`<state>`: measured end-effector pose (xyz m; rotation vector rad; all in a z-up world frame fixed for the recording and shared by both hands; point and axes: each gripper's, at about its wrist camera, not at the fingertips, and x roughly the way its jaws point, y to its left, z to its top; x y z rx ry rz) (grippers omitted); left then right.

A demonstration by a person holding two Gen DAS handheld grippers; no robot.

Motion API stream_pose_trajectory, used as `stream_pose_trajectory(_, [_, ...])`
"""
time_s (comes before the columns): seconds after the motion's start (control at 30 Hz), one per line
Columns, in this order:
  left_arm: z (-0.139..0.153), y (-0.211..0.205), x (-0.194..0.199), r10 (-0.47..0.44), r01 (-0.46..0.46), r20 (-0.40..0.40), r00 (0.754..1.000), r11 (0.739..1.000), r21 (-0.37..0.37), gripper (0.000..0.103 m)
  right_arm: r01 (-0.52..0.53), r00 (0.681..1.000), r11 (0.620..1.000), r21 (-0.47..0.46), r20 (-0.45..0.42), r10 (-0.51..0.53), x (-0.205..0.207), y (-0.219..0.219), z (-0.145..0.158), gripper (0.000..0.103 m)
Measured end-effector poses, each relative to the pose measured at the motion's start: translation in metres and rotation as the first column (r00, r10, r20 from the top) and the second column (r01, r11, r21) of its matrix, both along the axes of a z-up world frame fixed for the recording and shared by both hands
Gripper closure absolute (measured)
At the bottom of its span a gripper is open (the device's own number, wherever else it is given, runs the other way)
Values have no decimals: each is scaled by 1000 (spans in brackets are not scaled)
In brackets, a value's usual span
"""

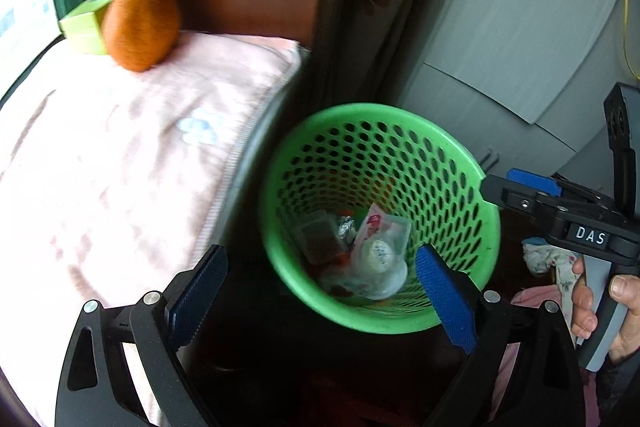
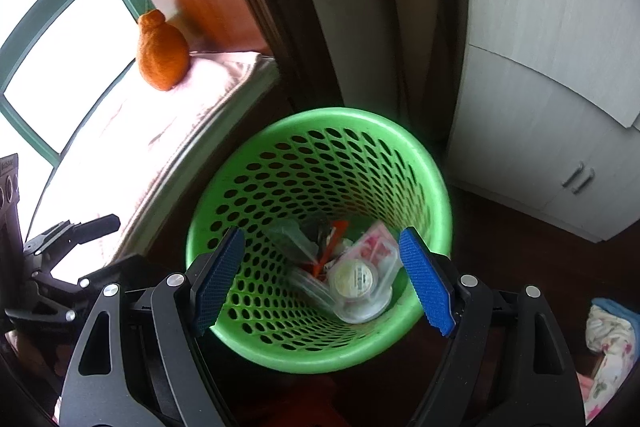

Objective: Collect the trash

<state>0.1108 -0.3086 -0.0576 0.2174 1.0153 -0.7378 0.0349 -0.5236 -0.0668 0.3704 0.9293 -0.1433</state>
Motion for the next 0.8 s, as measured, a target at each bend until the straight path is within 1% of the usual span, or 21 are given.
stream_pose_trajectory(0.13, [10,25,4,59,-59,26,998,998,1,11,-29,999,1000,3,16,28,3,14,6,22])
stream_pose_trajectory(0.33, [23,66,9,149,-150,63,987,989,0,10,-95,995,995,-16,41,96,12,46,16,21])
stream_pose_trajectory(0.67, [30,130,9,264,-265,98,959,964,-7,7,-209,974,976,-58,74,213,28,106,30,17])
stream_pose_trajectory(0.8, [32,159,6,319,-318,105,942,948,-24,7,-244,964,968,-62,88,249,34,129,35,15])
